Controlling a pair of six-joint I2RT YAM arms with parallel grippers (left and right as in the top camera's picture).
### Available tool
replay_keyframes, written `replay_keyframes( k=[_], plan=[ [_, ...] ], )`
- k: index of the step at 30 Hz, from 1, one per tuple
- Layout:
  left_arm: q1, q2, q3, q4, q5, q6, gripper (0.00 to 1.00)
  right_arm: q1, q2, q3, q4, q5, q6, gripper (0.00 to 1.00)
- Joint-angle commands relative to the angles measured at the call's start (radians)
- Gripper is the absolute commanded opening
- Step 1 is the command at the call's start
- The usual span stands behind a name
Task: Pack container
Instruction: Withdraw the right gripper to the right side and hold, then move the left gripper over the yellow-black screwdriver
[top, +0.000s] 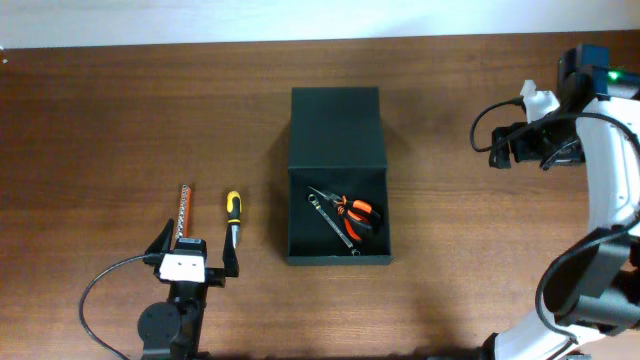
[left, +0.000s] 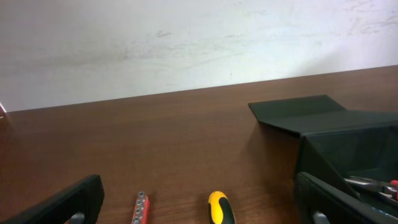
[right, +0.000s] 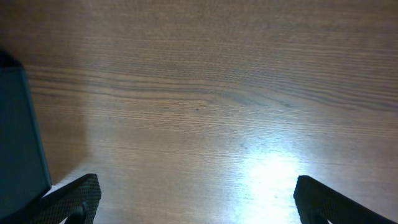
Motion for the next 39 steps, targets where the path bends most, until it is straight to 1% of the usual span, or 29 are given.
replay_keyframes(
  k=[1,9,12,16,17,20,23,26,28,30,31,33,36,37,38,39],
  plan=[
    [0.006,-0.005,-0.004,-0.004,-0.007,0.02,0.99,-0.003,0.024,-0.003,0.016,-0.013,-0.016,0.99],
    [0.007,-0.005,-0.004,-0.003,-0.007,0.02,0.99,-0.003,0.027,-0.003,0.017,-0.013,-0.015,0.99],
    [0.006,-0.005,-0.004,0.034,-0.007,0.019,0.99,-0.003,0.027,-0.003,0.022,-0.013,-0.016,0.99],
    [0.006,-0.005,-0.003,0.039,-0.001,0.012,0.99,-0.003,0.027,-0.003,0.026,-0.013,-0.015,0.99],
    [0.007,-0.005,-0.001,0.043,0.061,0.0,0.99,-0.003,0.027,-0.003,0.026,-0.013,-0.016,0.99],
    [0.006,-0.005,0.029,0.038,0.154,0.0,0.99,-0.002,0.027,-0.003,0.026,-0.013,-0.016,0.99],
    [0.007,0.002,0.1,-0.006,0.147,0.001,0.99,-0.003,0.027,-0.003,0.026,-0.013,-0.015,0.99],
    [0.007,0.055,0.23,-0.118,0.006,0.031,0.99,-0.002,0.027,-0.003,0.026,-0.013,-0.016,0.99],
    [0.007,0.129,0.341,-0.203,-0.117,0.046,0.99,-0.002,0.027,-0.003,0.026,-0.013,-0.016,0.99],
    [0.006,0.241,0.481,-0.286,-0.173,0.046,0.99,-0.002,0.027,-0.003,0.026,-0.013,-0.016,0.99],
    [0.007,0.296,0.545,-0.318,-0.171,0.045,0.99,-0.002,0.027,-0.003,0.026,-0.013,-0.015,0.99],
    [0.006,0.443,0.703,-0.407,-0.115,0.046,0.99,-0.002,0.027,-0.003,0.026,-0.013,-0.016,0.99],
    [0.006,0.679,0.956,-0.597,0.128,0.046,0.99,-0.002,0.027,-0.003,0.026,-0.013,-0.016,0.99],
    [0.006,0.723,1.002,-0.632,0.172,0.046,0.99,-0.002,0.027,-0.003,0.026,-0.013,-0.016,0.99],
    [0.006,0.811,1.081,-0.69,0.236,0.045,0.99,-0.002,0.027,-0.003,0.026,-0.013,-0.016,0.99],
    [0.006,0.851,1.108,-0.71,0.274,0.044,0.99,-0.002,0.027,-0.003,0.026,-0.013,-0.016,0.99]
  ],
)
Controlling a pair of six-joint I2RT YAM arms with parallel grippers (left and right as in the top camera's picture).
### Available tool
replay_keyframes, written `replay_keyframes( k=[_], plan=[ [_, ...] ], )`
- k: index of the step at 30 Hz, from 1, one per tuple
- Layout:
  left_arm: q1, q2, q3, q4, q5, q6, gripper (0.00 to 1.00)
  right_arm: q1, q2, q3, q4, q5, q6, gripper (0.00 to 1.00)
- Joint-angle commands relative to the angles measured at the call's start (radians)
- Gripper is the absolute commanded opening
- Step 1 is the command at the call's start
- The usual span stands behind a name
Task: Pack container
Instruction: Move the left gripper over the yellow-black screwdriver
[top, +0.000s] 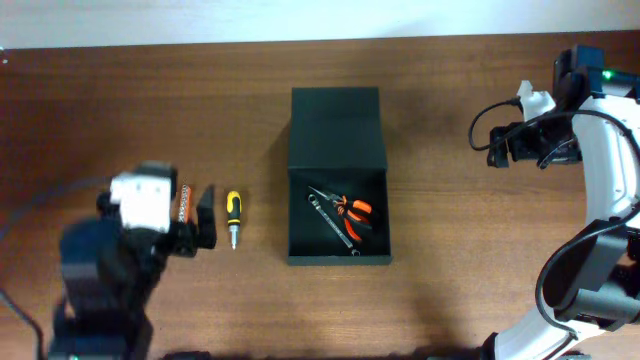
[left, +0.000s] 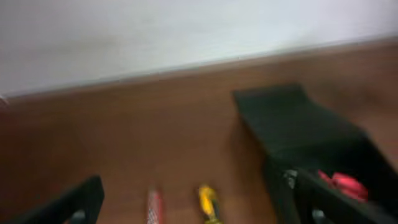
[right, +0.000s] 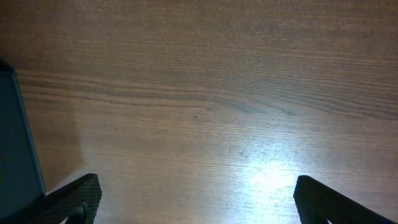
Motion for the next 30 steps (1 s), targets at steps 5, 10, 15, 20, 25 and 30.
replay_keyframes(
  k=[5,10,15,20,25,30],
  plan=[
    [0.003,0.321,0.188,-0.066,0.219,-0.001,0.99,-0.002,0.002,0.0,0.0,-0.013,-0.01,0.99],
    [0.001,0.54,0.367,-0.317,0.003,-0.142,0.99,-0.002,0.002,0.0,0.0,-0.013,-0.01,0.99],
    [0.002,0.707,0.472,-0.44,0.021,-0.15,0.99,-0.002,0.002,0.0,0.0,-0.013,-0.01,0.99],
    [0.001,0.792,0.472,-0.46,0.049,-0.159,0.99,-0.002,0.002,0.0,0.0,-0.013,-0.01,0.99],
    [-0.113,0.844,0.472,-0.5,-0.186,-0.291,0.99,-0.002,0.002,0.0,0.0,-0.013,-0.01,0.99],
    [-0.193,0.861,0.472,-0.457,-0.227,-0.311,0.99,-0.002,0.002,0.0,0.0,-0.013,-0.01,0.99]
  ],
)
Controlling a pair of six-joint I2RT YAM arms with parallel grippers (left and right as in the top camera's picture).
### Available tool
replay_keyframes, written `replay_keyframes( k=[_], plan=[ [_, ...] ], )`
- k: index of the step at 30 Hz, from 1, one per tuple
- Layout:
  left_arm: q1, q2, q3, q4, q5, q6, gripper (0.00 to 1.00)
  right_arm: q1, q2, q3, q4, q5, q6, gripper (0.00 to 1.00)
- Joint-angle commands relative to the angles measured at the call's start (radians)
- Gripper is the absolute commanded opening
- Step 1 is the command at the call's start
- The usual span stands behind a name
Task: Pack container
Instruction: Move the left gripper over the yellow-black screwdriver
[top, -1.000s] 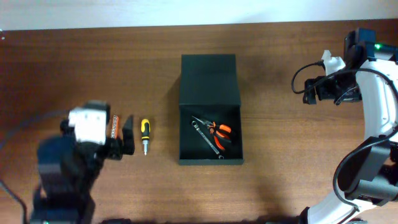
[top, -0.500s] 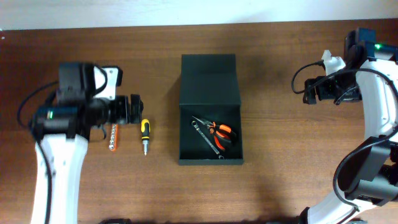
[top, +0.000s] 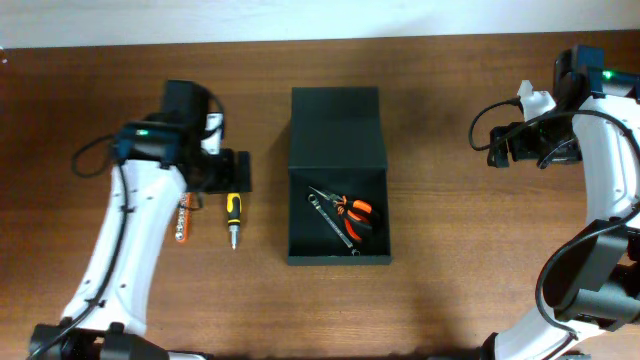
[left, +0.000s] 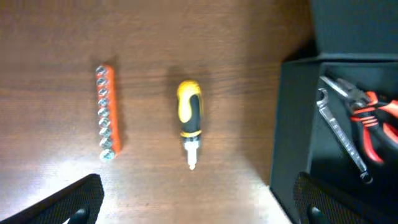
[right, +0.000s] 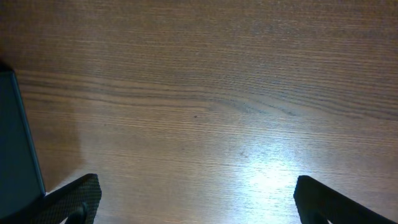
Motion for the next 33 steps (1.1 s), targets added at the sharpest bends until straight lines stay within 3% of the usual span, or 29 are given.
replay_keyframes(
  k=[1,15,21,33],
  plan=[
    [-0.043,0.017,0.018,0.024,-0.075,-0.046,0.99,-0.002,0.002,0.0,0.0,-0.013,-0.01,0.99],
    [-0.005,0.115,0.016,0.055,-0.071,-0.047,0.99,-0.002,0.002,0.0,0.0,-0.013,-0.01,0.99],
    [-0.006,0.235,0.016,0.076,-0.021,-0.047,0.99,-0.002,0.002,0.0,0.0,-0.013,-0.01,0.99],
    [-0.005,0.263,0.016,0.092,0.06,-0.039,0.99,-0.002,0.002,0.0,0.0,-0.013,-0.01,0.99]
  ],
)
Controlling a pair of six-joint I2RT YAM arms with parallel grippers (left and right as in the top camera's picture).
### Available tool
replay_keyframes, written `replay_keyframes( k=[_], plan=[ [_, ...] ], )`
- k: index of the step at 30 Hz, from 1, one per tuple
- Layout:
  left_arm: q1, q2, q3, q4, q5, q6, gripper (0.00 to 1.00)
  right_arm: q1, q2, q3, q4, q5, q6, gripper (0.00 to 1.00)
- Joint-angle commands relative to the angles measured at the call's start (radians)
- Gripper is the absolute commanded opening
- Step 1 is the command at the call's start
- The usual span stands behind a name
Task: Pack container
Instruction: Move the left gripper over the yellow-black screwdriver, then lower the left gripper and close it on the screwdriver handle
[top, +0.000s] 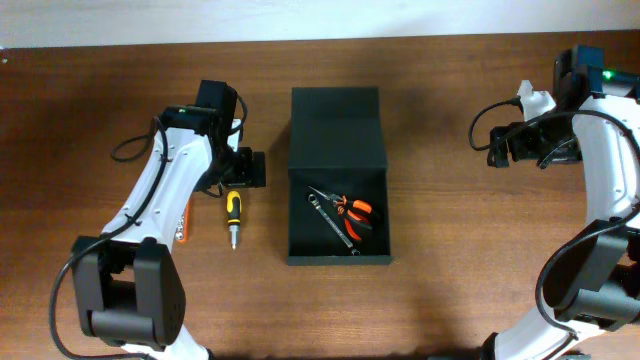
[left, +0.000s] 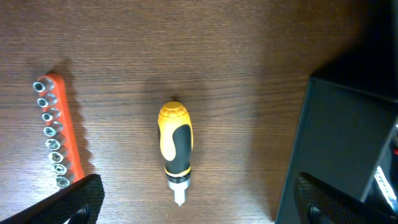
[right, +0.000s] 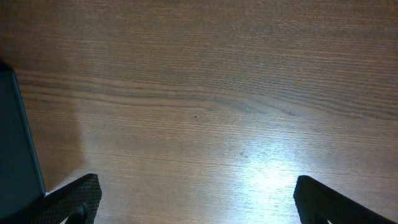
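Note:
A black box (top: 337, 240) stands open at mid-table, its lid (top: 335, 120) laid back. Orange-handled pliers (top: 357, 213) and a steel wrench (top: 331, 221) lie inside. Left of the box lies a yellow-and-black screwdriver (top: 232, 214) (left: 175, 147), tip toward the front edge. Beside it is an orange bit holder (left: 57, 148), partly hidden under the arm in the overhead view. My left gripper (top: 232, 177) (left: 199, 211) hangs open above the screwdriver's handle end, holding nothing. Far right, my right gripper (top: 520, 145) (right: 202, 208) is open over bare wood.
The box's near wall (left: 348, 143) rises just right of the screwdriver. A corner of the box (right: 17, 137) shows at the left of the right wrist view. The brown wooden table (top: 450, 280) ends at a white wall along the far side.
My left gripper has shifted right and come lower, so the screwdriver now sits larger and centred between the open fingers. The right arm has not moved.
My left gripper first sat low near the front edge, open, facing the tools and box. It then stood raised to the left of the tools, then over their far ends looking down, and now lower above the screwdriver. The right gripper stayed open at the far right.

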Motion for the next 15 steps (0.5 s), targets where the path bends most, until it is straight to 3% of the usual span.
replay_keyframes(
  k=[1,9,15],
  plan=[
    [0.002,0.008,0.015,-0.01,0.038,-0.004,0.99,-0.003,0.002,0.0,0.0,-0.013,-0.01,0.99],
    [0.002,0.008,-0.04,0.008,0.086,0.026,0.99,-0.002,0.002,0.0,0.0,-0.013,-0.01,0.99],
    [0.005,0.008,-0.139,0.15,0.028,-0.008,0.99,-0.002,0.002,0.0,0.0,-0.013,-0.01,0.99]
  ],
)
